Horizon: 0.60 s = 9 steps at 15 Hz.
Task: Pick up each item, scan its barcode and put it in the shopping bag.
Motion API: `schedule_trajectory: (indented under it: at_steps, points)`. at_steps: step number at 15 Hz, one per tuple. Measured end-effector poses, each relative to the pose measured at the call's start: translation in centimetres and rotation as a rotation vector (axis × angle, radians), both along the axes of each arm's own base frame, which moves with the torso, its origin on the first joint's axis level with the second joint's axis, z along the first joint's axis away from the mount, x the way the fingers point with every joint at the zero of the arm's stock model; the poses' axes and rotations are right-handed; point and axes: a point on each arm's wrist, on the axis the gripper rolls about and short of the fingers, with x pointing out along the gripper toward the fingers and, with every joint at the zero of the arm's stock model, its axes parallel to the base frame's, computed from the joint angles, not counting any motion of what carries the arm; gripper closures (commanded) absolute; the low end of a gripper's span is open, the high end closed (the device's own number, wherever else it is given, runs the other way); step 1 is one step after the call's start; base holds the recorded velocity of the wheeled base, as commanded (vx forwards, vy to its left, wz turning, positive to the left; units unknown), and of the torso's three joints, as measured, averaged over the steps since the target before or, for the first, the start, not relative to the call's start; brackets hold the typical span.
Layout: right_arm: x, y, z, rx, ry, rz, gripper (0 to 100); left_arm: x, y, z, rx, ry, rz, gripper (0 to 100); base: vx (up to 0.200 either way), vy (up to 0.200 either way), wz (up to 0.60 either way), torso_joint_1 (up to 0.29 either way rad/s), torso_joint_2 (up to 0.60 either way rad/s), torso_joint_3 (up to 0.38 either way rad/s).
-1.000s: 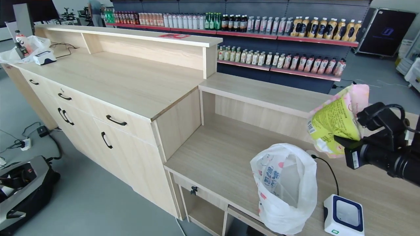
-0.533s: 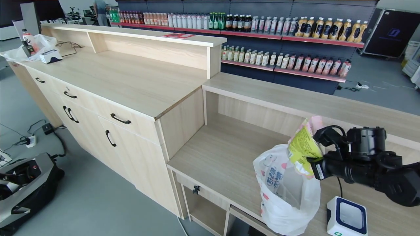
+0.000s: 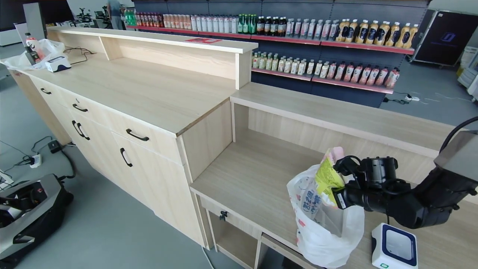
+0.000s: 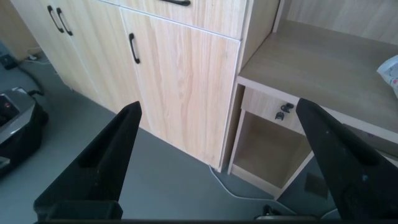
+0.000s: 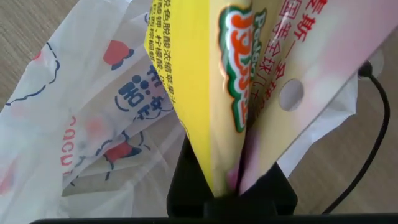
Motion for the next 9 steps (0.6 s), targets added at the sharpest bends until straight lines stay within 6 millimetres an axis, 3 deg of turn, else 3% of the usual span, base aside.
schedule_trajectory:
  at_steps: [9]
  points:
    - [0.9,1.0,-2.3,0.086,0.051,-0.039,100,0.0,0.0,0.0,0.000,0.000,0.000,0,0.000,0.000,0.00,0.000,0.00,0.000]
